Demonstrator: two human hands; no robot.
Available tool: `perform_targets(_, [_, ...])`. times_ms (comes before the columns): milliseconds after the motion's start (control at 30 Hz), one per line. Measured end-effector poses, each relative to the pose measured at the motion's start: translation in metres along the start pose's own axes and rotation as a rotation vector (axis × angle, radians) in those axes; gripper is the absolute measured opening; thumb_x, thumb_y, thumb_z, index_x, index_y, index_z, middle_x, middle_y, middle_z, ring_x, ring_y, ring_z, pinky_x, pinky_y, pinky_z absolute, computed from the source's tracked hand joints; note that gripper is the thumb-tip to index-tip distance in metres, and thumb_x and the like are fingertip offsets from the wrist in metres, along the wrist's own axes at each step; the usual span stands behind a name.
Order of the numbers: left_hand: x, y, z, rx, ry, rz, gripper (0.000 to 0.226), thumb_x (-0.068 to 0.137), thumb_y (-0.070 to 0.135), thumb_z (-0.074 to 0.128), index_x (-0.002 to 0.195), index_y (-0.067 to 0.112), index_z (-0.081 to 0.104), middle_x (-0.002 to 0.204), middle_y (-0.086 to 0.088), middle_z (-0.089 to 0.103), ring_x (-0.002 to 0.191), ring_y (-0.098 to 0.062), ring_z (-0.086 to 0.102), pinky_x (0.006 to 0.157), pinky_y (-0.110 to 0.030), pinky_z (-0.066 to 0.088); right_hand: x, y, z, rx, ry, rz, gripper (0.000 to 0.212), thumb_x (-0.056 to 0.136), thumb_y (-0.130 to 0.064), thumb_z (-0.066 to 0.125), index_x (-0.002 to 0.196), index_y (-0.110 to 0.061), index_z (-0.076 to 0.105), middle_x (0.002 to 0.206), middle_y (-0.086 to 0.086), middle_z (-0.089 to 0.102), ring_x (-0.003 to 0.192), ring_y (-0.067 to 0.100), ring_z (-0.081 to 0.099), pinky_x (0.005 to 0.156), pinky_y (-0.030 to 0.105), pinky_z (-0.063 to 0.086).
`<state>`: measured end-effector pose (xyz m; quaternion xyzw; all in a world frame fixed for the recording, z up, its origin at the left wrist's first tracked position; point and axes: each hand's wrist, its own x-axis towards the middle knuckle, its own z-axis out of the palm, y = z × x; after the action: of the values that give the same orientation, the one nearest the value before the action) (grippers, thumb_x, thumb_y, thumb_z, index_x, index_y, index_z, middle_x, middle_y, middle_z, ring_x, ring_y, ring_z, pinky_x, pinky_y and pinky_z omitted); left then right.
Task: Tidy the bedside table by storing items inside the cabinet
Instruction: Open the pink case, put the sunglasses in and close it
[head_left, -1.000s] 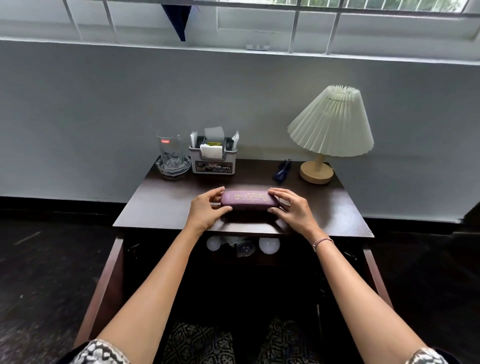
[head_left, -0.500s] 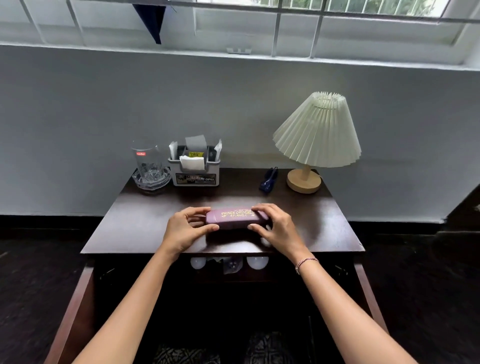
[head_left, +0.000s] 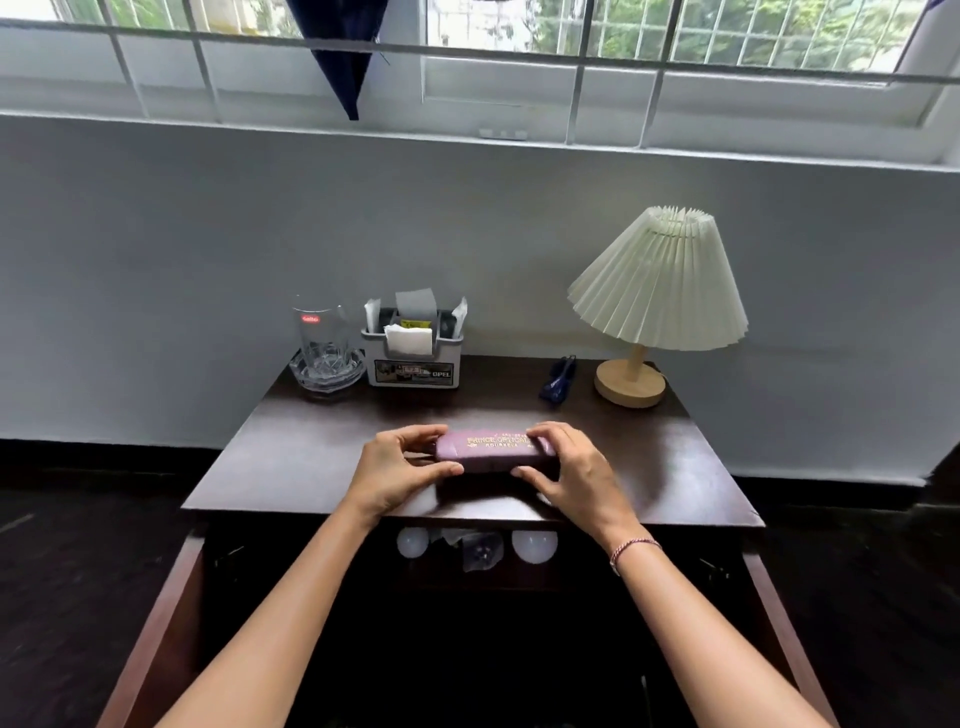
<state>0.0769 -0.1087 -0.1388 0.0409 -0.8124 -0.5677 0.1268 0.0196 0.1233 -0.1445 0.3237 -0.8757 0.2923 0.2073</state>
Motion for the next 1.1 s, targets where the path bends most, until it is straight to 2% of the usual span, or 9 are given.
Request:
perform_targets(200, [-0.002, 0.003, -0.001, 0.029, -0.017, -0.003, 0.051, 0.061, 0.013, 0.087, 0.108, 0.018, 0.069, 0.097, -0.005, 0.072, 0.079, -0.014, 0.069, 0.079, -0.017, 0.055, -0.002, -0.002, 0.002, -0.098, 0.002, -0.082, 0.047, 0.075, -0.038, 0.075, 0.11, -0.012, 0.056, 0.106, 0.001, 0.062, 0.1, 0.017, 0.058, 0.087, 0.026, 0.049])
perform_targets(367, [-0.003, 0.004, -0.001, 0.048, -0.04, 0.0, 0.054, 0.059, 0.017, 0.088, 0.109, 0.018, 0.068, 0.098, 0.003, 0.07, 0.073, -0.007, 0.068, 0.069, -0.01, 0.052, -0.005, -0.004, 0.002, -0.217, 0.043, -0.155, 0.049, 0.08, -0.045, 0.066, 0.117, -0.013, 0.063, 0.109, -0.001, 0.066, 0.1, 0.017, 0.061, 0.087, 0.028, 0.052])
perform_targets(500, [-0.002, 0.003, 0.0, 0.054, -0.065, 0.006, 0.047, 0.06, 0.018, 0.087, 0.103, 0.022, 0.068, 0.1, 0.001, 0.071, 0.086, -0.017, 0.069, 0.082, -0.024, 0.055, -0.008, -0.006, 0.003, -0.268, 0.128, -0.174, 0.047, 0.078, -0.049, 0.066, 0.109, -0.013, 0.067, 0.101, -0.002, 0.07, 0.091, 0.016, 0.065, 0.077, 0.026, 0.055])
perform_targets(567, [-0.001, 0.003, 0.001, 0.027, -0.089, 0.012, 0.044, 0.062, 0.013, 0.086, 0.102, 0.02, 0.068, 0.101, -0.004, 0.072, 0.088, -0.017, 0.068, 0.086, -0.027, 0.054, -0.008, -0.006, 0.003, -0.311, 0.168, -0.193, 0.046, 0.077, -0.05, 0.065, 0.104, -0.012, 0.069, 0.096, -0.002, 0.071, 0.086, 0.016, 0.066, 0.072, 0.025, 0.056])
perform_targets(700, [0.001, 0.002, -0.001, -0.035, -0.134, -0.016, 0.045, 0.064, 0.006, 0.084, 0.106, 0.009, 0.067, 0.099, -0.008, 0.071, 0.085, -0.012, 0.066, 0.083, -0.017, 0.052, -0.008, -0.007, 0.006, -0.395, 0.231, -0.232, 0.047, 0.08, -0.053, 0.057, 0.098, -0.012, 0.071, 0.089, -0.002, 0.072, 0.076, 0.016, 0.067, 0.061, 0.024, 0.057])
perform_targets(800, [0.001, 0.002, -0.002, -0.033, -0.155, -0.012, 0.045, 0.066, 0.006, 0.082, 0.108, 0.008, 0.066, 0.099, -0.008, 0.071, 0.085, -0.011, 0.065, 0.083, -0.018, 0.052, -0.007, -0.009, 0.009, -0.467, 0.273, -0.264, 0.048, 0.083, -0.054, 0.048, 0.093, -0.013, 0.071, 0.084, -0.002, 0.071, 0.07, 0.016, 0.067, 0.055, 0.024, 0.055])
perform_targets(967, [0.0, 0.001, -0.003, -0.043, -0.171, -0.002, 0.043, 0.069, 0.005, 0.08, 0.109, 0.008, 0.065, 0.098, -0.004, 0.069, 0.083, -0.007, 0.065, 0.077, -0.013, 0.051, -0.005, -0.015, 0.009, -0.688, 0.286, -0.343, 0.049, 0.087, -0.054, 0.037, 0.077, -0.016, 0.067, 0.067, -0.003, 0.064, 0.053, 0.014, 0.059, 0.04, 0.025, 0.046])
perform_targets(1100, [0.0, 0.001, -0.005, -0.064, -0.188, -0.002, 0.043, 0.071, 0.0, 0.077, 0.112, 0.006, 0.064, 0.101, -0.006, 0.068, 0.083, -0.007, 0.065, 0.077, -0.013, 0.051, -0.004, -0.021, 0.008, -0.786, 0.288, -0.344, 0.049, 0.088, -0.051, 0.033, 0.071, -0.017, 0.063, 0.061, -0.003, 0.058, 0.047, 0.012, 0.053, 0.035, 0.024, 0.04])
